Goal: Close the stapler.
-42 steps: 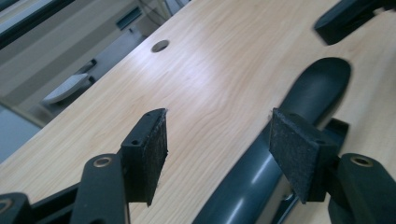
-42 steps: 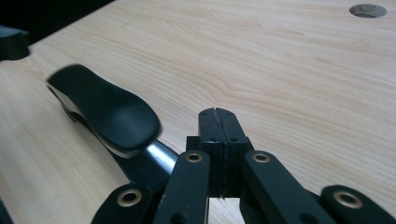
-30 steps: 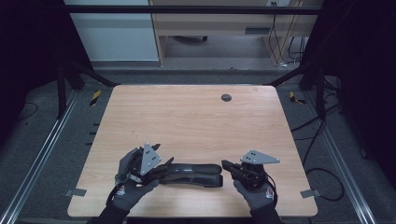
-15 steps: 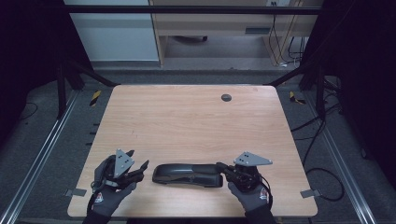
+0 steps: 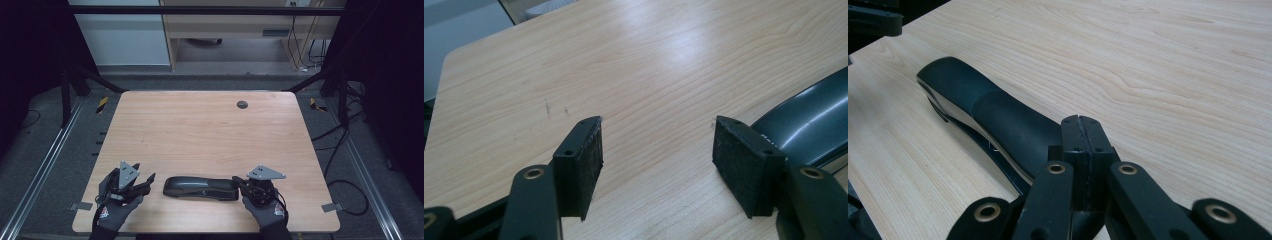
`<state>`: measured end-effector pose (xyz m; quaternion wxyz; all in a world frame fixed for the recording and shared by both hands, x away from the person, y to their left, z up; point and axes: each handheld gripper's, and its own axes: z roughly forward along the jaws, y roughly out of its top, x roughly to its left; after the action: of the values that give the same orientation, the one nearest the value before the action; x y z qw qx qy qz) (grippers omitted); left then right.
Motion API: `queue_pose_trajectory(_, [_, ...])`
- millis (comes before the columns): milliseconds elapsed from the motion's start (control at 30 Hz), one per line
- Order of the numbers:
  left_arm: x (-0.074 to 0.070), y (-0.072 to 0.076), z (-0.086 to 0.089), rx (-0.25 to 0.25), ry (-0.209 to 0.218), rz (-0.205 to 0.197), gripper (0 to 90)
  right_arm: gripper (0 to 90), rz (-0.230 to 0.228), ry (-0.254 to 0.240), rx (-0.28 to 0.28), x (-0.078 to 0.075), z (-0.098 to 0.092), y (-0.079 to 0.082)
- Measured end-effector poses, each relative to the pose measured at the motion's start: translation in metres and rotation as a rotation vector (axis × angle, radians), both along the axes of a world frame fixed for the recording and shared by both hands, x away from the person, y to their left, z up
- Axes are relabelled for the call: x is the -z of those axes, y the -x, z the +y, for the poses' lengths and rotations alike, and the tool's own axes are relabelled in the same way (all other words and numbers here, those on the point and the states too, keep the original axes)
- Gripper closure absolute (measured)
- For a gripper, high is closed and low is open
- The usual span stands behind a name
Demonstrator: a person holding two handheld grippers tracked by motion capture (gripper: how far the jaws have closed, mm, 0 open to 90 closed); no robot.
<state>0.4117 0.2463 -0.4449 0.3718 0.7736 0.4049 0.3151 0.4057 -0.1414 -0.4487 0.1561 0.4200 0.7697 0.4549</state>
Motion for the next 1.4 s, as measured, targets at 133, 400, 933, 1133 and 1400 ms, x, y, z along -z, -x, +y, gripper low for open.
queue_pose_trajectory(133, [0.001, -0.001, 0.002, -0.006, -0.002, 0.004, 36.5, 90.0, -0.010, -0.002, 0.002, 0.001, 0.000, 0.001])
queue_pose_trajectory(400, [0.003, -0.002, 0.002, -0.008, -0.002, 0.009, 36.5, 90.0, -0.018, -0.003, 0.010, 0.002, 0.001, 0.002])
queue_pose_trajectory(933, [0.005, -0.003, 0.006, -0.023, -0.002, 0.012, 36.5, 90.0, -0.030, -0.056, -0.005, -0.001, -0.004, 0.001])
queue_pose_trajectory(1133, [0.007, -0.004, 0.006, -0.025, 0.000, 0.016, 36.5, 83.9, -0.067, -0.087, 0.006, -0.008, -0.005, 0.000])
queue_pose_trajectory(1400, [0.009, -0.006, 0.009, -0.033, -0.005, 0.023, 36.5, 65.6, -0.097, -0.042, 0.105, -0.006, -0.022, -0.008])
